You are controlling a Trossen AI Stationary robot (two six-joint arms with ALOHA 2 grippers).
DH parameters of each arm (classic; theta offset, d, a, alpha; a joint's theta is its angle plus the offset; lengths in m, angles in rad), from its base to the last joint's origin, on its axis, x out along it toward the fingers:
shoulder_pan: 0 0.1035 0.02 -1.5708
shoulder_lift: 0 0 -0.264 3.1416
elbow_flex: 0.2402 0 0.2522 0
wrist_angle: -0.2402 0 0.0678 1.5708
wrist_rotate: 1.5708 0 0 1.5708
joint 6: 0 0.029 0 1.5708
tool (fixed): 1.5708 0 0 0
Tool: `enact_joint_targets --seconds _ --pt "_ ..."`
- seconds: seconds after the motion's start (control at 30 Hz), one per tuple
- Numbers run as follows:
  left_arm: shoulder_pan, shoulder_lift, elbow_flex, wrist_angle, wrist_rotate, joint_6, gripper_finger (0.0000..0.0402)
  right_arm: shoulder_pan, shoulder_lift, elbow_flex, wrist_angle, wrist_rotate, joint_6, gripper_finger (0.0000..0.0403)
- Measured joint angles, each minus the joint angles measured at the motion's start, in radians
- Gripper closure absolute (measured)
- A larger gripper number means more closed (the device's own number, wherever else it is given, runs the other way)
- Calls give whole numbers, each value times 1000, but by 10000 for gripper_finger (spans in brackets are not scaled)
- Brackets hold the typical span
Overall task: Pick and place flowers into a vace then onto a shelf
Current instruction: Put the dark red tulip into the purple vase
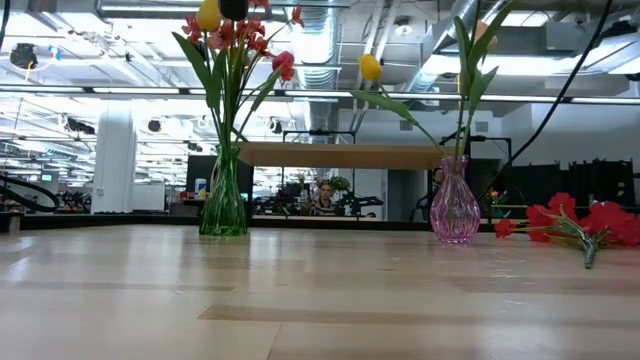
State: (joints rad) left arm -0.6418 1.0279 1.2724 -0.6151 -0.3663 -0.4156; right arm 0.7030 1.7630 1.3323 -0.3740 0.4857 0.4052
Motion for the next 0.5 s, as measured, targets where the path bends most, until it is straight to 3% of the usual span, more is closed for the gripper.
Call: enact_joint_targets --seconds 0.5 --pt "0 0 0 63 -16 88 223 13 -194 2 306 -10 -512 403"
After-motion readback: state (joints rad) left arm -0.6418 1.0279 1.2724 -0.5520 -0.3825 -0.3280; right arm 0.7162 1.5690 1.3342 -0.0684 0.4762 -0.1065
